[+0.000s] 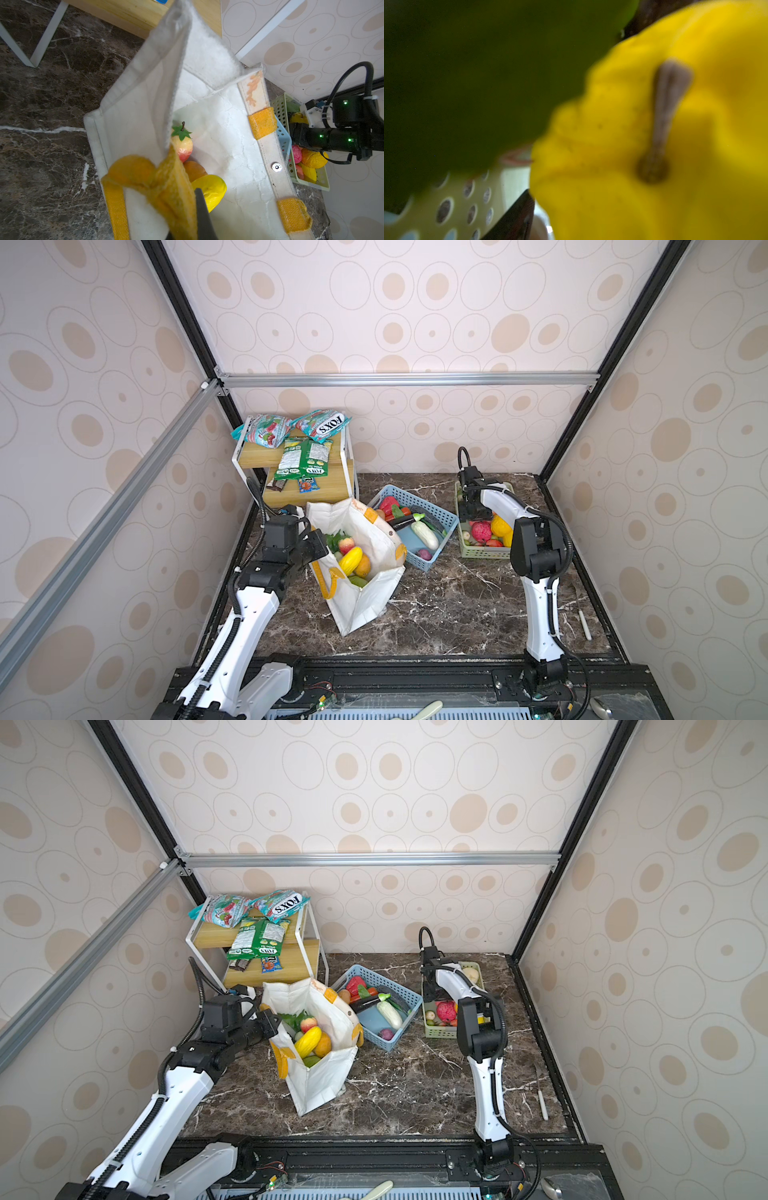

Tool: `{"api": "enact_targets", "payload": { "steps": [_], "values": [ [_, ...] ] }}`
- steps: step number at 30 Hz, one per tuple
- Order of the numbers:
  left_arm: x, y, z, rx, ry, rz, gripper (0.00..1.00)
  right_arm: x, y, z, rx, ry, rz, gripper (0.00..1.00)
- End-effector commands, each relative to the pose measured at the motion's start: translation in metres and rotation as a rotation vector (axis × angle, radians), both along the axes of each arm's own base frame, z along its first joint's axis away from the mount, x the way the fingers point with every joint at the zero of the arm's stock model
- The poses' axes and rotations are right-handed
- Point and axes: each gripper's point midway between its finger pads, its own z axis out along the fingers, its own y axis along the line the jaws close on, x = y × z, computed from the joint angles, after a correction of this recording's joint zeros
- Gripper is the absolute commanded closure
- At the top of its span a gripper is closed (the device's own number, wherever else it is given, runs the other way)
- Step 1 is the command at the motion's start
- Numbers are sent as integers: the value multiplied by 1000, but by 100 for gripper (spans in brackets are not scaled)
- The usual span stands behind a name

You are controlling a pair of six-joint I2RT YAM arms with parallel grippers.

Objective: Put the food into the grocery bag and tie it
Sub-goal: 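Lower the open right gripper into the fruit basket onto the red-yellow peach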

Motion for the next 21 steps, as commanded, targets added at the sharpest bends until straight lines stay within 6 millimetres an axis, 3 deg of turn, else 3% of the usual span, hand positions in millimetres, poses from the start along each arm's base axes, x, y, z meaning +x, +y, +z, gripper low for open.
{"api": "enact_targets", "payload": {
  "steps": [1, 12, 21],
  "values": [
    [6, 5, 28, -3, -92, 23, 100, -23, 3, -36, 22, 123, -14, 42],
    [7, 4, 29, -3, -97, 21, 100, -21, -1, -22, 29, 86, -28, 50],
    [7, 4, 27, -6, -94, 24, 100, -16, 3, 7, 57, 16, -20, 51]
  ]
}}
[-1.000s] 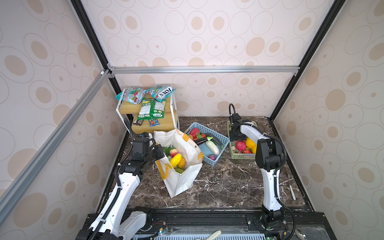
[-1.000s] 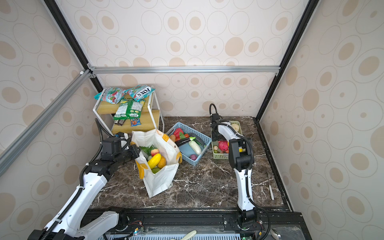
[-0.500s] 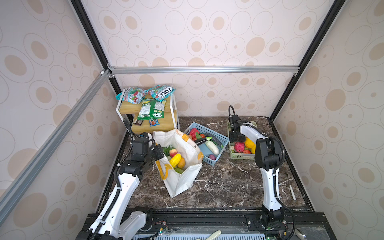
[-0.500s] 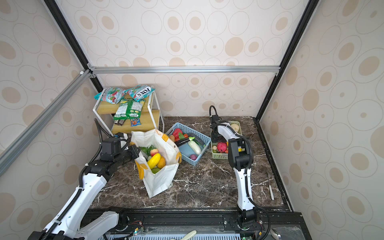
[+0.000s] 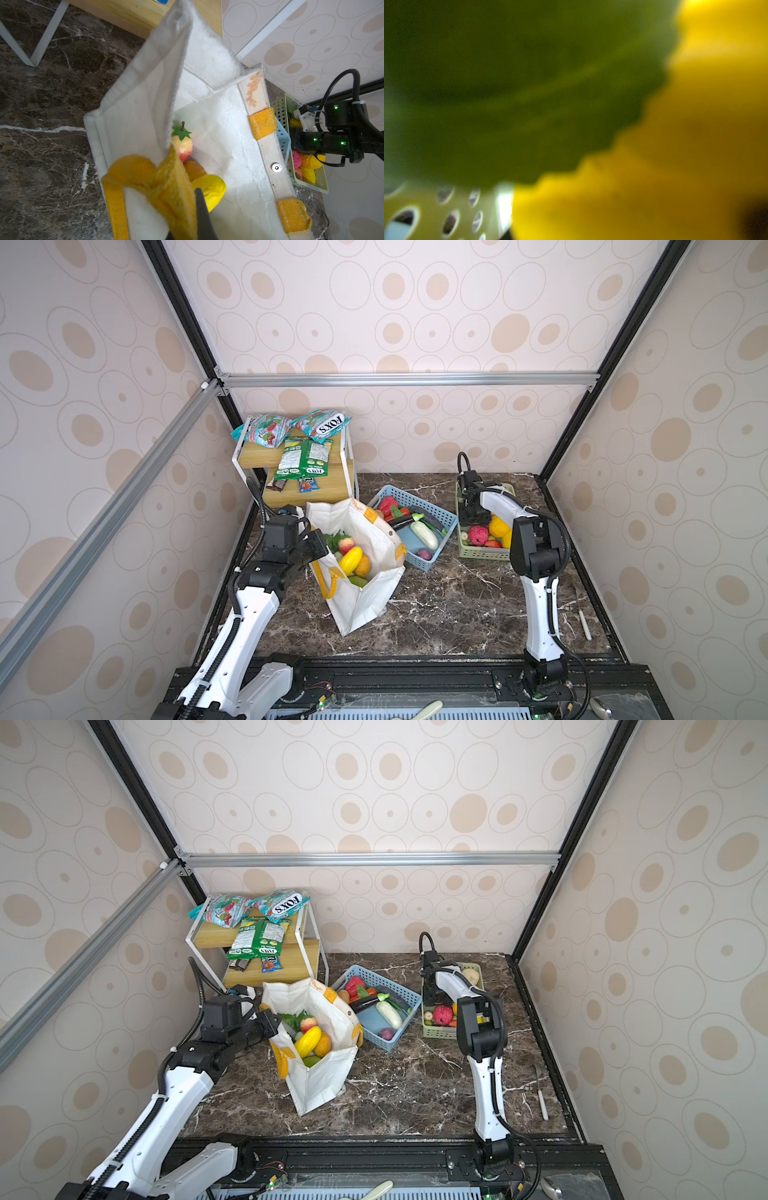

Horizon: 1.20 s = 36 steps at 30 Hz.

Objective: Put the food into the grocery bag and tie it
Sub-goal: 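Lower the open right gripper into the fruit basket onto the red-yellow peach, then close the right gripper on the peach and lift it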

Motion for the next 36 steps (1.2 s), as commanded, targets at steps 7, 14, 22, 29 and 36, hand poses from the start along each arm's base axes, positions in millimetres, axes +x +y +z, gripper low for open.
{"api": "enact_targets", "payload": {
  "steps": [7, 14, 22, 29, 36],
  "values": [
    [8, 3, 27, -7, -94, 18, 100, -6, 4, 36, 43, -51, -5, 52],
    [8, 3, 26, -8, -94, 17, 100, -9, 5, 49, 59, -68, -2, 52],
    [7, 3, 29, -10, -100, 18, 100, -16, 5, 66, 75, -84, 2, 52],
    [7, 3, 29, -10, -99, 17, 100, -24, 6, 85, 92, -107, 9, 52],
    [8, 2, 31, -15, -101, 10, 100, -31, 12, 112, 142, -144, 16, 52]
  ]
}}
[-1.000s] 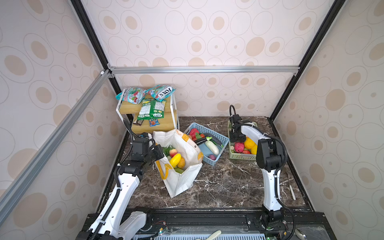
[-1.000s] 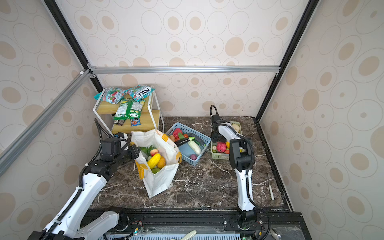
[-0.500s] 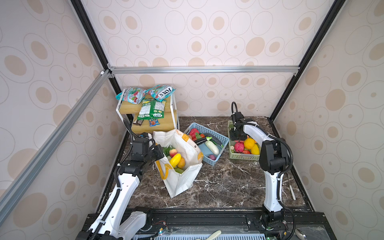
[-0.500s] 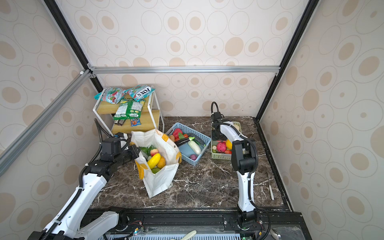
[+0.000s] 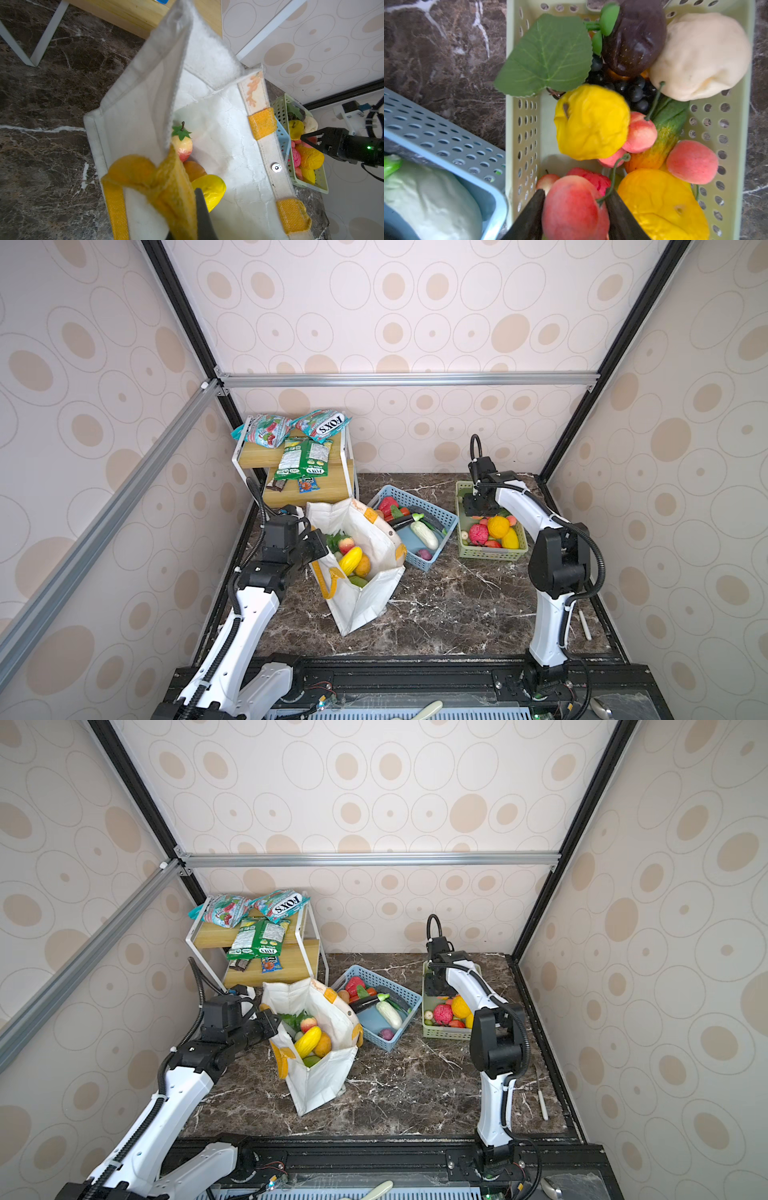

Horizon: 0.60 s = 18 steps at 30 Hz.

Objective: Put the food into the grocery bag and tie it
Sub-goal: 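Close the right gripper on the peach and lift it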

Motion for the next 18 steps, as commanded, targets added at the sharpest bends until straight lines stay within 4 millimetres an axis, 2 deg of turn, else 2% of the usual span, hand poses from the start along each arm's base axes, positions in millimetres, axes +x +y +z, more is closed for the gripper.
{"api": "enact_targets", "payload": {
  "steps": [1, 8, 18],
  "values": [
    [8, 1, 32, -14, -104, 10, 100, -12, 3, 21, 37, -12, -1, 52],
    [8, 0, 31, -16, -102, 4, 100, -17, 15, 47, 93, -48, 27, 52],
    [8, 0, 30, -19, -104, 1, 100, -25, 29, 69, 138, -70, 55, 52]
  ]
}}
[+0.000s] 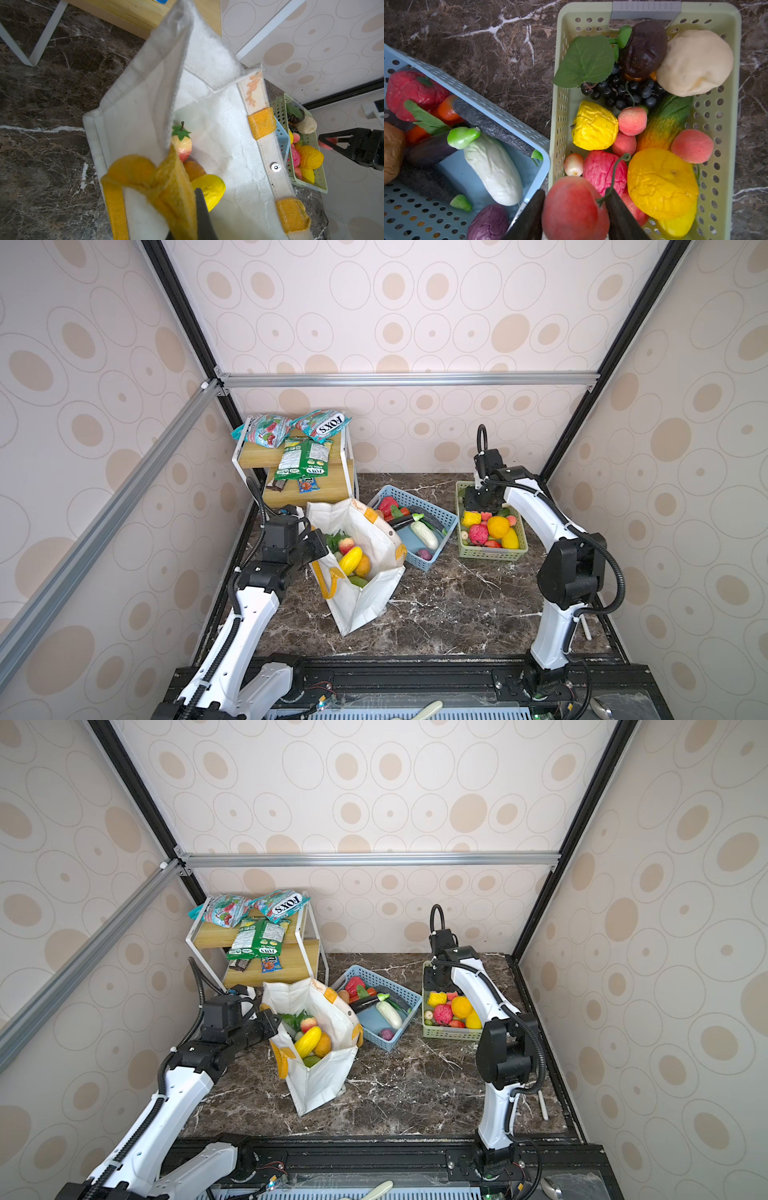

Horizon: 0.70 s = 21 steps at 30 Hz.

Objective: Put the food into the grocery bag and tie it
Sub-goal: 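Close the right gripper on the peach and lift it, then carry the peach over the tote bag opening with the right gripper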

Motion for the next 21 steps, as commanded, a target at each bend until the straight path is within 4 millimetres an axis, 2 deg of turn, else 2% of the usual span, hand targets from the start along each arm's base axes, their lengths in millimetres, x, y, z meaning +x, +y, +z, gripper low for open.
{"api": "enact_targets", "payload": {
  "steps": [1, 6, 8, 21],
  "values": [
    [8, 1, 29, -16, -104, 5, 100, -9, 9, 29, 34, -33, 14, 52],
    [8, 1, 28, -20, -105, 7, 100, -14, 17, 41, 47, -52, 27, 52],
    [8, 1, 28, -19, -105, 7, 100, -19, 31, 47, 54, -61, 56, 52],
    [9, 0, 26, -15, -103, 1, 100, -35, 77, 78, 88, -116, 148, 52]
  ]
}}
